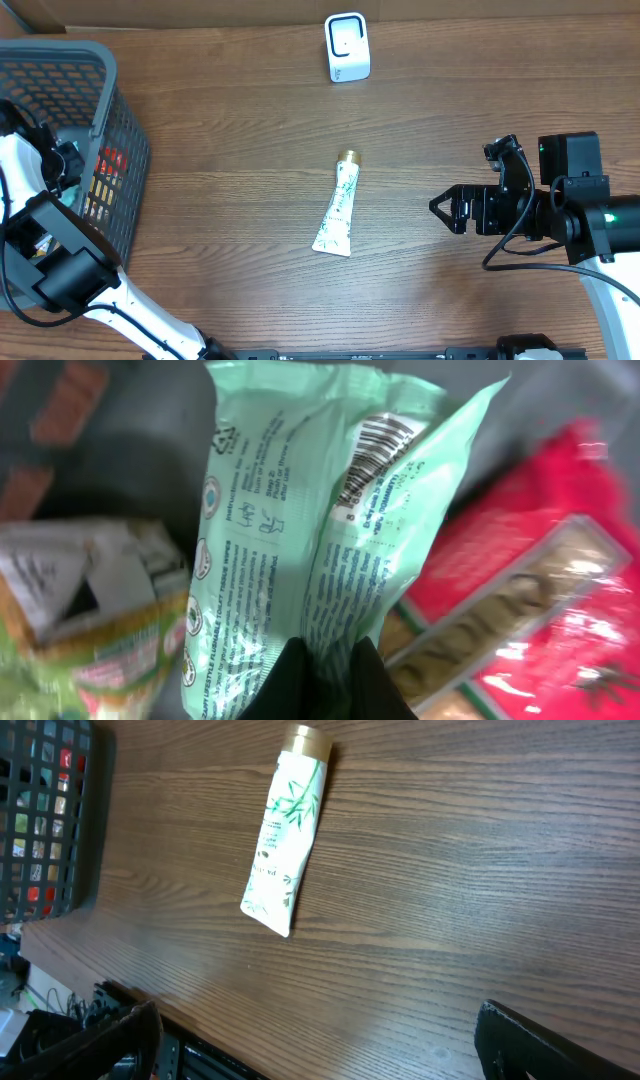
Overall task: Scan the item barcode
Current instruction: 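Reach the left gripper into the basket and grasp the mint-green wipes pack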
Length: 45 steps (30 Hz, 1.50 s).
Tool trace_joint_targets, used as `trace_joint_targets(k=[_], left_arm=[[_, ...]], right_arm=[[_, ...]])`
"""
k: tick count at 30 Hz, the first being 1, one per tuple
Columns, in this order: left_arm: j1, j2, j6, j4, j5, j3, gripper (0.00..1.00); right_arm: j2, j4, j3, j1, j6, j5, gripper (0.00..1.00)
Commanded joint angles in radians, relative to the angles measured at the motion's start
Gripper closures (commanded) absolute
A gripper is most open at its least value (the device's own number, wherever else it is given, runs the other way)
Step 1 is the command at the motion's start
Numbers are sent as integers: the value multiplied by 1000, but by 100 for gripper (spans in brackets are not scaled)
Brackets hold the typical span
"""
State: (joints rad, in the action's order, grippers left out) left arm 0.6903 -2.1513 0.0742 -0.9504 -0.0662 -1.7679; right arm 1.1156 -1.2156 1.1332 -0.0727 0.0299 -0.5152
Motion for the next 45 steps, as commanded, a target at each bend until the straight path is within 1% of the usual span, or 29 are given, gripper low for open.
trace_joint_targets(k=[1, 5, 9, 10, 11, 14, 16, 17, 19, 22, 30, 38, 39, 42, 45], left_arm=[[-19, 34, -82, -41, -51, 0, 96], [-15, 103, -137, -48, -57, 0, 96], [-10, 118, -142, -48, -58, 0, 96], [-10, 114, -142, -48, -58, 5, 92], [-10, 112, -142, -45, -57, 11, 79], [-11, 109, -173, -6, -72, 51, 51], [-9, 109, -196, 25, -80, 82, 26], [-6, 109, -205, 41, -80, 97, 17], [1, 109, -219, 77, -79, 128, 9], [3, 109, -221, 137, -79, 171, 6], [3, 109, -221, 257, -79, 250, 5], [3, 107, -221, 349, -60, 269, 2], [3, 103, -221, 358, -51, 269, 2], [3, 87, -240, 372, -11, 269, 9], [2, 56, -263, 372, 4, 269, 19]], right_arm=[[-2, 5, 18, -5, -5, 6, 0], [-2, 5, 18, -5, -5, 6, 0], [-2, 6, 18, -5, -5, 6, 0], [-2, 6, 18, -5, -5, 6, 0], [-2, 6, 18, -5, -5, 6, 0], [-2, 6, 18, -5, -5, 6, 0], [-2, 6, 18, -5, -5, 6, 0], [-2, 6, 18, -5, -5, 6, 0], [-2, 8, 18, -5, -5, 6, 0], [-2, 13, 18, -5, -5, 6, 0], [-2, 17, 18, -5, -5, 6, 0], [-2, 22, 18, -5, -5, 7, 0], [-2, 25, 18, -5, -5, 6, 0], [-2, 35, 17, -5, -5, 6, 0], [-1, 35, 16, -5, -5, 6, 0]])
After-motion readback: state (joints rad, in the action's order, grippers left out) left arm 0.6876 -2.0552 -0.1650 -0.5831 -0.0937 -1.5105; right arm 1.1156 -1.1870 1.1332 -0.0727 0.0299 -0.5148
